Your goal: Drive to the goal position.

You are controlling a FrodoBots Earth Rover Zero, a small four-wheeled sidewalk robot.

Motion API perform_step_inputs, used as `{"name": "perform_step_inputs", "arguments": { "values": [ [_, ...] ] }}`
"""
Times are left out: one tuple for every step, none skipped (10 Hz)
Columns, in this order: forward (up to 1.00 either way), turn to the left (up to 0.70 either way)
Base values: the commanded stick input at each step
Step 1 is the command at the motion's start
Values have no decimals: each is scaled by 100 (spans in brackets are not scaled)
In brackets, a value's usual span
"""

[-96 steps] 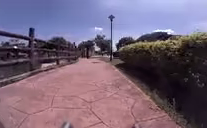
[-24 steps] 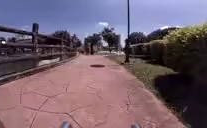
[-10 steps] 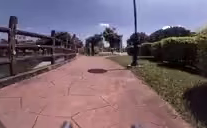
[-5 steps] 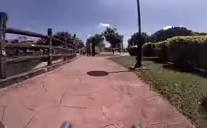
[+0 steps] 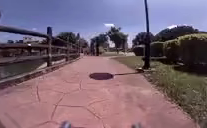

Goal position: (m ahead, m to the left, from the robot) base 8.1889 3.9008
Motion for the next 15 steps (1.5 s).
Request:
{"name": "perform_step_inputs", "arguments": {
  "values": [
    [70, 0],
    [70, 0],
    [70, 0],
    [70, 0],
    [70, 0],
    [70, 0],
    [70, 0],
    [70, 0],
    [70, 0],
    [70, 0],
    [70, 0],
    [70, 0],
    [70, 0],
    [70, 0],
    [70, 0]
  ]
}}
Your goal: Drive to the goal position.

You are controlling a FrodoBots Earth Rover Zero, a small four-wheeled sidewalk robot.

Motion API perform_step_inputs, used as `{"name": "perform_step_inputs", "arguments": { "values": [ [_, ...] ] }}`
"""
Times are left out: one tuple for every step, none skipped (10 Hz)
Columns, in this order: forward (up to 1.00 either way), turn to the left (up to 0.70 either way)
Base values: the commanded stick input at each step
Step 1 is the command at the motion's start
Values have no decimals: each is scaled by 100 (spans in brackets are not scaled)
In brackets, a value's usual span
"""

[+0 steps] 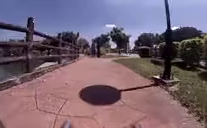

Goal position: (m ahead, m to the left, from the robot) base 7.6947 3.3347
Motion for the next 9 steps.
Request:
{"name": "perform_step_inputs", "arguments": {
  "values": [
    [70, 0],
    [70, 0],
    [70, 0],
    [70, 0],
    [70, 0],
    [70, 0],
    [70, 0],
    [70, 0],
    [70, 0]
  ]
}}
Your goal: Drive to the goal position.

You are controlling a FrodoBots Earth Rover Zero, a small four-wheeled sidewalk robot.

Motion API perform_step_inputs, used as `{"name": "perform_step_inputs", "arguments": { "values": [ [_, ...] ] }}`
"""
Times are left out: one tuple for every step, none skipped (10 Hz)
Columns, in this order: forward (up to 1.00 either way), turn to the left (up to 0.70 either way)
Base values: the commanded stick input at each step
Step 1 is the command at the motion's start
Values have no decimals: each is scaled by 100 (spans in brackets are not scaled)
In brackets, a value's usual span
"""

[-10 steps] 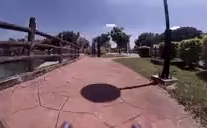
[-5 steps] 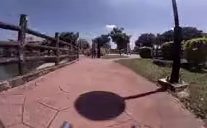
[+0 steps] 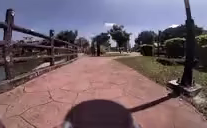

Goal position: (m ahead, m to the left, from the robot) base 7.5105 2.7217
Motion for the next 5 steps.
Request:
{"name": "perform_step_inputs", "arguments": {
  "values": [
    [70, 0],
    [70, 0],
    [70, 0],
    [70, 0],
    [70, 0]
  ]
}}
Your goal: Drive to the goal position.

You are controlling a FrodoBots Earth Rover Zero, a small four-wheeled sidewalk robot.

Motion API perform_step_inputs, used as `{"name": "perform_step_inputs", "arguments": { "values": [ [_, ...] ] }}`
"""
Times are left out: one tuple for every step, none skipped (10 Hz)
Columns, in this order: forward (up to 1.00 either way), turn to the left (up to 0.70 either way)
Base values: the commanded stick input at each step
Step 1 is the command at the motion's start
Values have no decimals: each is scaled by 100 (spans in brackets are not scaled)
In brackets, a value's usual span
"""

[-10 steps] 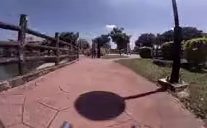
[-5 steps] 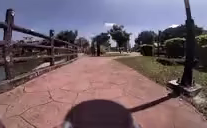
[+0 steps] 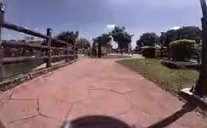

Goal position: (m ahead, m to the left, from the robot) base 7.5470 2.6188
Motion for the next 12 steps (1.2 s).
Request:
{"name": "perform_step_inputs", "arguments": {
  "values": [
    [70, 0],
    [70, 0],
    [70, -5],
    [70, -9],
    [70, 0],
    [70, 0],
    [70, 0],
    [70, 0],
    [70, 0],
    [70, 0],
    [70, 0],
    [70, 0]
  ]
}}
